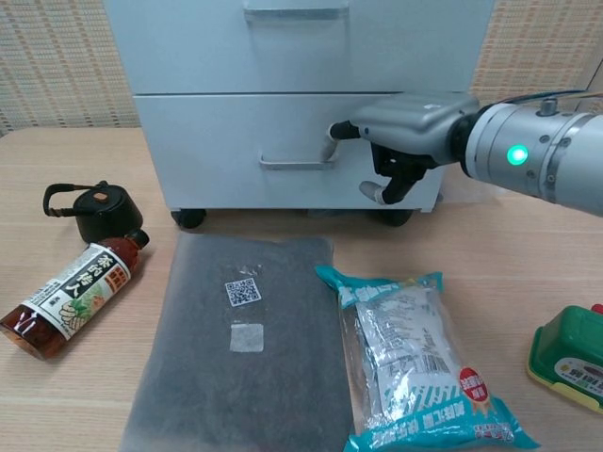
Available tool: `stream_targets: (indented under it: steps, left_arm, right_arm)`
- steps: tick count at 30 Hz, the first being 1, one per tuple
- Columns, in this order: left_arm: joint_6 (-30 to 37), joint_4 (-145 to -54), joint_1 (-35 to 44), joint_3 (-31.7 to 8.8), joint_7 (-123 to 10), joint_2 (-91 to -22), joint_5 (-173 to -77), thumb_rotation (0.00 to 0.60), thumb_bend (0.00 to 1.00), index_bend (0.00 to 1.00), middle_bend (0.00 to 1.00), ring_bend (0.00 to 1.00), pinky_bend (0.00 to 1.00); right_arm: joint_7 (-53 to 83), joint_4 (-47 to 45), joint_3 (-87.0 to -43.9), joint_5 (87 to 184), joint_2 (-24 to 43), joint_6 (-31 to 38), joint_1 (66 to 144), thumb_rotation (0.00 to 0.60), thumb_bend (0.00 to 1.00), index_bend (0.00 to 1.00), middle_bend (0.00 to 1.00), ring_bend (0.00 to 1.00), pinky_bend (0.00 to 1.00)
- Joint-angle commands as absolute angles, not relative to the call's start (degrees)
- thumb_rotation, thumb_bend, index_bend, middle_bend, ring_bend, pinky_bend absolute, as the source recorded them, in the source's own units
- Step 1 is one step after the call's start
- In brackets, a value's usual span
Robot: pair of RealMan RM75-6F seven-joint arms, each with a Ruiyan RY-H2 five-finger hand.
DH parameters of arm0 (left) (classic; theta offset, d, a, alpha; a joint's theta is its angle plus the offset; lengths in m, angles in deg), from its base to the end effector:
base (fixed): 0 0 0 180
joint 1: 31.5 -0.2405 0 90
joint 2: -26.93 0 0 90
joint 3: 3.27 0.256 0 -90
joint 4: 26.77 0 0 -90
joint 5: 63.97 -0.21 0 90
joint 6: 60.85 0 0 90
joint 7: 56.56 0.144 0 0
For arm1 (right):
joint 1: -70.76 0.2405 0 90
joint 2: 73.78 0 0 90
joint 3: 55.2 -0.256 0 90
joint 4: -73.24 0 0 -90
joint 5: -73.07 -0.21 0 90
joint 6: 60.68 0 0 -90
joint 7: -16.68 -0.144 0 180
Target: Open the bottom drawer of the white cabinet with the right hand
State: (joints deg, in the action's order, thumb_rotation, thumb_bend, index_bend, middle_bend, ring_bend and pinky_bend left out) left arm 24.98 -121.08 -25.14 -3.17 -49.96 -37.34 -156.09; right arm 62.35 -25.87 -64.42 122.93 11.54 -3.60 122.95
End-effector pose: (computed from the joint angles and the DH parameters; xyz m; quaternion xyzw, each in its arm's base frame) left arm -0.2886 0.1762 0.1442 -0.6522 -0.3406 -0.3821 0.5592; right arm -0.0798 -0.3293 -0.0134 0.8155 -0.2674 0.3065 0.4117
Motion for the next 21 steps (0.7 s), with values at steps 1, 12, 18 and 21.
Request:
stream_targets:
  steps: [1,12,18,21]
  left_arm:
    - [25.00,-121.06,-25.23,-3.11,-49.95,-37.28,-156.02,0.600,0.32,0.09,0.00,0.03,0.11]
    - [25.27,-120.98,-25.45,-2.89,-50.11,-37.32,-156.29,0.600,0.32,0.09,0.00,0.03,0.11]
    - [25.45,-121.02,-25.55,-2.79,-50.06,-37.32,-156.53,0.600,0.32,0.09,0.00,0.03,0.11]
    - [25.48,-121.12,-25.54,-2.77,-50.08,-37.35,-156.66,0.600,0.32,0.09,0.00,0.03,0.11]
  right_arm:
    - [62.62,-25.78,-64.11,122.25,11.75,-3.84,123.47,0.600,0.44,0.19,0.99,1.00,1.00]
    - [63.20,-28.78,-61.99,122.43,10.54,-2.42,123.61,0.600,0.44,0.19,0.99,1.00,1.00]
    - [63.82,-31.54,-60.19,123.84,9.48,-0.75,122.85,0.600,0.44,0.19,0.99,1.00,1.00]
    - [64.21,-33.00,-59.31,124.38,8.96,-0.01,122.44,0.600,0.44,0.19,0.99,1.00,1.00]
